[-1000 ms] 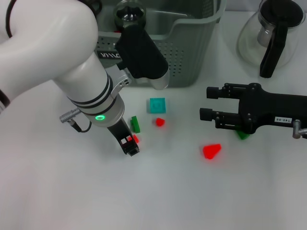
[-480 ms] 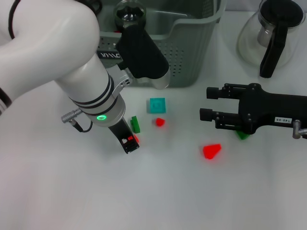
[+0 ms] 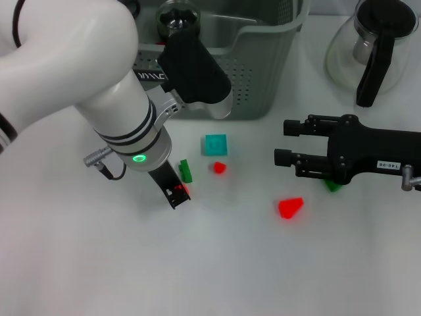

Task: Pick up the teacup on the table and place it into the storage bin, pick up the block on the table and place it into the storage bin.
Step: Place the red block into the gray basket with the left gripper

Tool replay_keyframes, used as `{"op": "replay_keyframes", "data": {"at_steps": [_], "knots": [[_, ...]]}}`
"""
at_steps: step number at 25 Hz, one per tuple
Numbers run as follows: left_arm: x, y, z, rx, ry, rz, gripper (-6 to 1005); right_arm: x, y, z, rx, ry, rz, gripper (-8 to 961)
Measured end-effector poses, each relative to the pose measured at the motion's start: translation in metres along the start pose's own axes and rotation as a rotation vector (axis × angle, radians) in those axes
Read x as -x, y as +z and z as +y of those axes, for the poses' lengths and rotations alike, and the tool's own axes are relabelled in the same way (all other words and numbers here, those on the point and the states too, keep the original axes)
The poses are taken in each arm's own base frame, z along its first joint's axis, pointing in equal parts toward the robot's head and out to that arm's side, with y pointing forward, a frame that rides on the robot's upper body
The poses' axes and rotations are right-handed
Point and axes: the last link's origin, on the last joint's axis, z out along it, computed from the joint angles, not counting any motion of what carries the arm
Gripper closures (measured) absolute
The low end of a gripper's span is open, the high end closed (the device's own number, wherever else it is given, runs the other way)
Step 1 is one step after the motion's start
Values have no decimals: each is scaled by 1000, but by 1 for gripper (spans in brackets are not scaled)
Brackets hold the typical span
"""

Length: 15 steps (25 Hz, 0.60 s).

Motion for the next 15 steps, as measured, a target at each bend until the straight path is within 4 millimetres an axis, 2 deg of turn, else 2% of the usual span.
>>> {"op": "replay_keyframes", "data": {"at_steps": [5,8,15], "knots": [[0,-5,-1,14,-6,6,818,0,0,0,0,0,1,278],[5,-18,-14,56,-53,48,818,0,-1,0,1,-1,1,278],[41,-49,-52,438,-213,333,819,0,-1,0,0,-1,1,279]]}}
